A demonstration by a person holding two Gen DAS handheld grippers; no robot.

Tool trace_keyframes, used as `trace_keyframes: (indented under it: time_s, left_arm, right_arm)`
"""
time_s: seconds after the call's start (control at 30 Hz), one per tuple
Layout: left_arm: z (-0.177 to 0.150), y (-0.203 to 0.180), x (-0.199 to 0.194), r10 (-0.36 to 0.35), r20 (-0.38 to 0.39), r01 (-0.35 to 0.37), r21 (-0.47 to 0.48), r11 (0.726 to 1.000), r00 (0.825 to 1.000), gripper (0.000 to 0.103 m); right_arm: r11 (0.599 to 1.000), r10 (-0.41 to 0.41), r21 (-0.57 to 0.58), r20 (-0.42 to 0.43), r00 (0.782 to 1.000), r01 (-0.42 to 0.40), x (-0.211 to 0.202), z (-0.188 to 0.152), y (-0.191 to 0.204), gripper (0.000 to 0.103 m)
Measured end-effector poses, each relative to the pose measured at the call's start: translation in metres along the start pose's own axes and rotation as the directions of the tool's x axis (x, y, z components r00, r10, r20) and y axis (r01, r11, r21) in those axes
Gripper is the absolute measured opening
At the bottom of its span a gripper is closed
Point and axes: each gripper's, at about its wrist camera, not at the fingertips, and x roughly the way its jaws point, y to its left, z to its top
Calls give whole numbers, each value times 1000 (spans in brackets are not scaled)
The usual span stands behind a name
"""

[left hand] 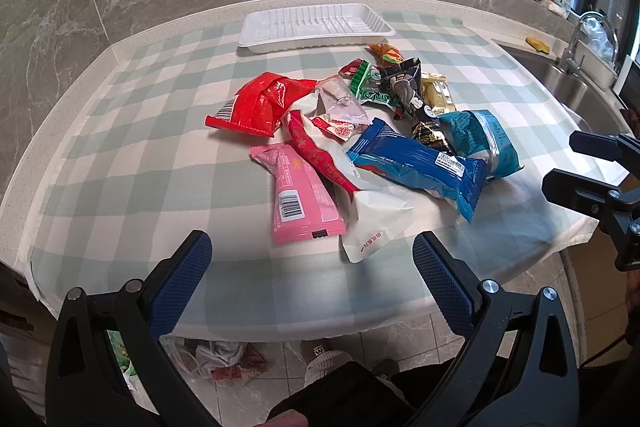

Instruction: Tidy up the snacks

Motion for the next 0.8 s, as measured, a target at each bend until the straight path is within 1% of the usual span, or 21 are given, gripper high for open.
trace_keyframes:
  time_s: [0.33, 0.57, 0.8]
  left_arm:
    - [1, 5, 3, -11, -16, 10, -15, 1000, 1000, 101]
    - [8, 11, 9, -24, -32, 23, -38, 999, 999, 101]
    - [20, 12, 19, -22, -40, 20, -40, 999, 999, 101]
  right_arm:
    - [1000, 15, 21, -16, 1000, -15, 4, 2, -2, 103]
    - [998, 25, 52, -29, 999, -24, 10, 6, -7, 103]
    - [993, 34, 114, -44, 998, -29, 21, 12, -20, 103]
